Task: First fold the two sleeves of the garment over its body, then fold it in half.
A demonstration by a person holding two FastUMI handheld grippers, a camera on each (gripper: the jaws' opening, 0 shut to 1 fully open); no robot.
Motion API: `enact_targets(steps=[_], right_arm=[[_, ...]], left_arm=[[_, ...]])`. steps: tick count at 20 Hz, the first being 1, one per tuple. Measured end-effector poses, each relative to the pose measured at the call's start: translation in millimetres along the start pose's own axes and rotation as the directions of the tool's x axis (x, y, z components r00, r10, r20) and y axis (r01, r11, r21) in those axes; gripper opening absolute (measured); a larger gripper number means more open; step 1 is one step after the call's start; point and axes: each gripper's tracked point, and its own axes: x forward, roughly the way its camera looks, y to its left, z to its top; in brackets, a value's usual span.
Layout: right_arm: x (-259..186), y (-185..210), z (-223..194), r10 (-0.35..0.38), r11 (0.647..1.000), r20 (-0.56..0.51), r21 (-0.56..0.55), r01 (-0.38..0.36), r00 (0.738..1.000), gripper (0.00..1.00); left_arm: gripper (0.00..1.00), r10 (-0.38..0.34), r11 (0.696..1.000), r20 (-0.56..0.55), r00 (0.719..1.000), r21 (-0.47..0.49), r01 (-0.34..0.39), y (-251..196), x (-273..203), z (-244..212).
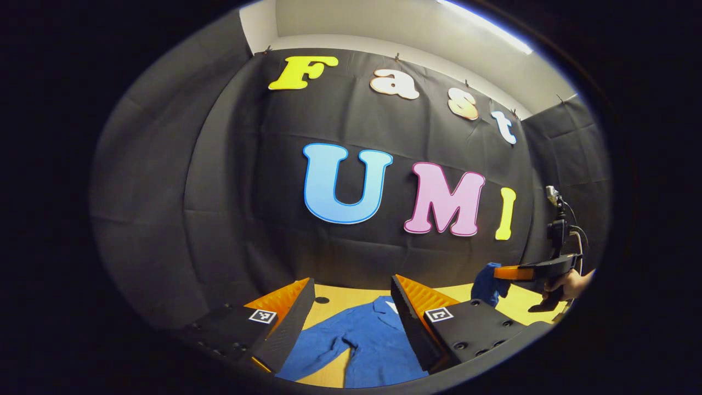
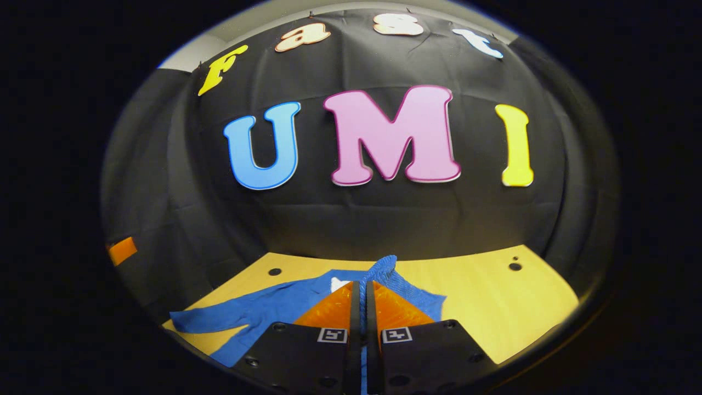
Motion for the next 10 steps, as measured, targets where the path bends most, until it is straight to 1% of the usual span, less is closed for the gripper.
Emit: enact_targets(steps=[1, 2, 3, 4, 5, 7, 9, 10], right_arm=[[1.0, 16.6, -7.4, 0.033, 0.993, -0.037, -0.112, -0.037, 0.999, 0.08], [12.7, 38.0, -12.0, 0.075, 0.968, -0.045, -0.236, -0.083, 0.996, 0.08], [24.1, 60.3, -8.0, 0.112, 0.942, -0.021, -0.315, -0.113, 0.993, 0.09], [36.4, 87.7, -10.1, 0.143, 0.929, -0.025, -0.341, -0.143, 0.989, 0.09], [47.3, 104.8, -19.0, 0.157, 0.932, -0.053, -0.323, -0.165, 0.986, 0.08], [68.1, 120.9, -47.1, 0.147, 0.955, -0.127, -0.239, -0.174, 0.981, 0.09], [86.5, 125.9, -66.7, 0.145, 0.956, -0.185, -0.227, -0.186, 0.972, 0.08], [89.1, 129.4, -64.4, 0.145, 0.952, -0.198, -0.240, -0.192, 0.969, 0.09]], left_arm=[[0.80, 0.014, 1.000, -0.001, 1.000, 0.015, -0.014, 6.2, -3.4, -0.4], [0.81, 0.029, 0.999, -0.005, 1.000, 0.026, -0.029, 11.5, -7.0, -2.1], [0.81, 0.042, 0.999, -0.014, 0.999, 0.028, -0.041, 15.7, -9.6, -4.9], [0.81, 0.060, 0.998, -0.018, 0.998, 0.021, -0.060, 21.0, -12.5, -6.2], [0.81, 0.076, 0.997, -0.014, 0.997, 0.011, -0.076, 25.6, -16.3, -5.5], [0.81, 0.106, 0.994, -0.004, 0.994, -0.005, -0.106, 36.6, -24.9, -5.3], [0.81, 0.139, 0.990, -0.009, 0.990, 0.002, -0.139, 48.6, -29.8, -11.2], [0.81, 0.153, 0.988, -0.018, 0.988, 0.006, -0.153, 55.8, -31.2, -14.4]])
